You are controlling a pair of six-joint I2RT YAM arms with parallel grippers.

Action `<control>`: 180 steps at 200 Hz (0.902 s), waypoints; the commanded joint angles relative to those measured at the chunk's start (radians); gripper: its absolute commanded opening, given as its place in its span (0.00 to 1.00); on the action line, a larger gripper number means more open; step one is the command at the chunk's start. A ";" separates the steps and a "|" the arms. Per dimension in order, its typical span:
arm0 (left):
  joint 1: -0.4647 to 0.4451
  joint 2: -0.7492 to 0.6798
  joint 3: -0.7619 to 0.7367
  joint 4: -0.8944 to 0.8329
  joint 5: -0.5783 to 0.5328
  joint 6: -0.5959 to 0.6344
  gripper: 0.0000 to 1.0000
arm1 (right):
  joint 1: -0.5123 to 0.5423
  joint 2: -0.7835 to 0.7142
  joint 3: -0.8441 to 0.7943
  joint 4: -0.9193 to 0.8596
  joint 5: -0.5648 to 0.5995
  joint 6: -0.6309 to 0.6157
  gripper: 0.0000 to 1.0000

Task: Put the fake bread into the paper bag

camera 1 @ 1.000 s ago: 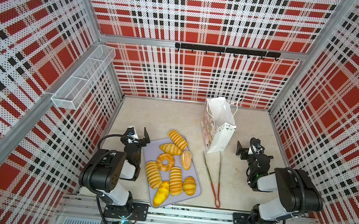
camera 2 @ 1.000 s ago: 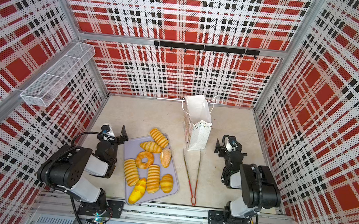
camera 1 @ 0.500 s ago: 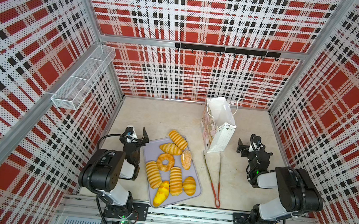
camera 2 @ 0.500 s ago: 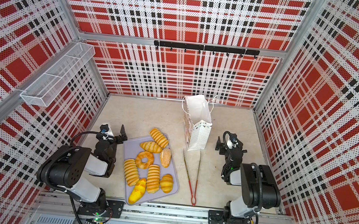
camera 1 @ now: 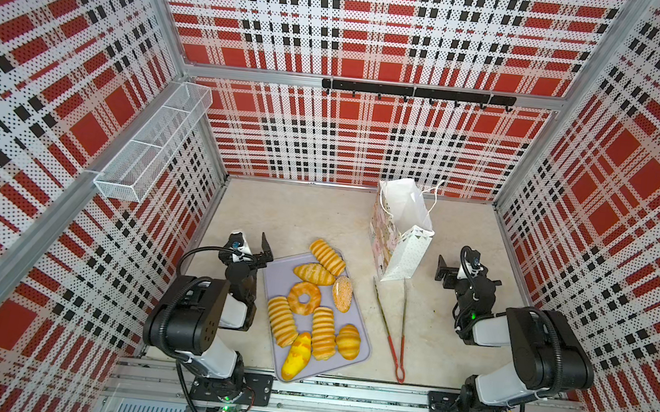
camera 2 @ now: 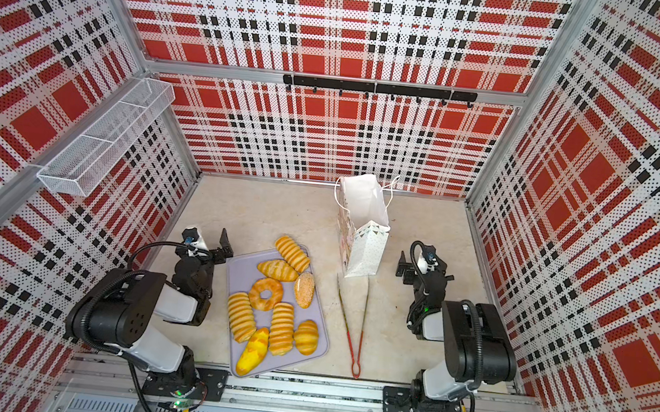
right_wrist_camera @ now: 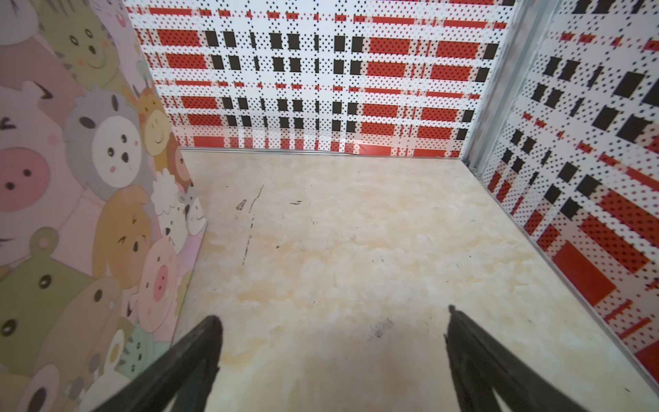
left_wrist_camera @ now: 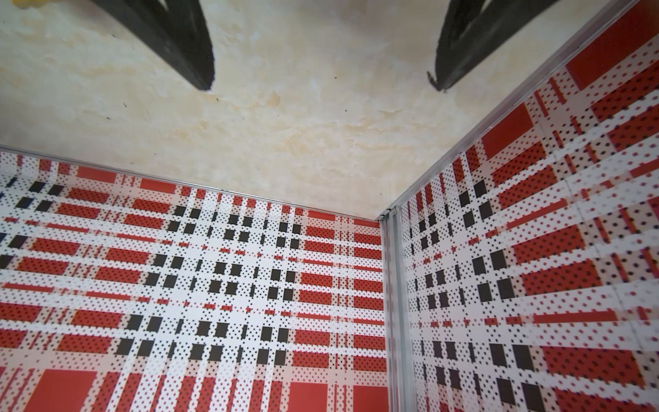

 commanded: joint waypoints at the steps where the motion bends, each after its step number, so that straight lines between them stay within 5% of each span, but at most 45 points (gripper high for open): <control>1: -0.049 -0.127 -0.008 -0.047 -0.144 0.022 0.98 | 0.058 -0.192 -0.014 -0.124 0.086 -0.036 1.00; 30: -0.245 -0.338 0.003 -0.166 -0.326 0.084 0.98 | 0.088 -0.492 0.083 -0.627 0.129 0.033 0.94; 58: -0.347 -0.548 0.165 -0.621 -0.344 -0.116 0.99 | 0.091 -0.722 0.175 -1.045 0.088 0.191 0.89; 92: -0.419 -0.663 0.343 -1.050 -0.297 -0.321 1.00 | 0.110 -0.825 0.327 -1.398 -0.006 0.304 0.74; 147: -0.463 -0.740 0.447 -1.349 0.128 -0.665 0.98 | 0.282 -0.829 0.430 -1.667 -0.082 0.496 0.64; 180: -0.474 -0.733 0.484 -1.498 0.297 -0.673 0.93 | 0.399 -0.719 0.355 -1.667 -0.119 0.590 0.60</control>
